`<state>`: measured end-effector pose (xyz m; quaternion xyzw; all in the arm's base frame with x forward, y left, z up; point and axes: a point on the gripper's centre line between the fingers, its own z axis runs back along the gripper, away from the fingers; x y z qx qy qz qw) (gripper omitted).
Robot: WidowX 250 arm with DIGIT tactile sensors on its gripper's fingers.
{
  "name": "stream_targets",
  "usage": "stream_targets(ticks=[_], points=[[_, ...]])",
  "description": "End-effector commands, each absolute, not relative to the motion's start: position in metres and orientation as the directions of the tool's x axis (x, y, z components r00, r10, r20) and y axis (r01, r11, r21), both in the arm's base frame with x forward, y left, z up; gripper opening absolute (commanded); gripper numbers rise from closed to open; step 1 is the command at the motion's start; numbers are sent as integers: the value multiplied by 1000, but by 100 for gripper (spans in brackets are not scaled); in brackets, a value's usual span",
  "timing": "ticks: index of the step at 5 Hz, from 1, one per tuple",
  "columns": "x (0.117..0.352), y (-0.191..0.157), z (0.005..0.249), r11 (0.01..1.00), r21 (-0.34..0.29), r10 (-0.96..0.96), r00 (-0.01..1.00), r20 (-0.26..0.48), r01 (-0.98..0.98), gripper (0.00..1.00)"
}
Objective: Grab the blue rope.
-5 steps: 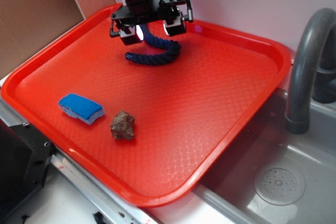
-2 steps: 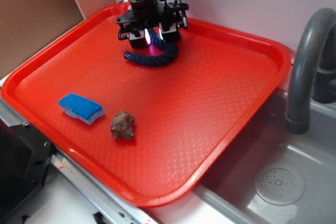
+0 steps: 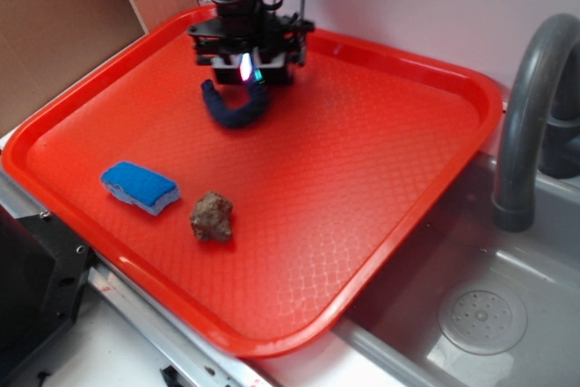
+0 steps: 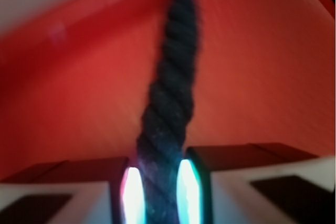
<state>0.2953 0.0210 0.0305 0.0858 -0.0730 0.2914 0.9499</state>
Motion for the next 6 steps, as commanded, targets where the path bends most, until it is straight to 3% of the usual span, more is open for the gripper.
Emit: stream_targets(ticks=[1,4,6], points=[[278,1,115,968,103,226,974,29,-228,0],[240,-18,207,997,65,31,997,66,-35,0],[230,-25,212,989,145,-43,997,62,34,0]])
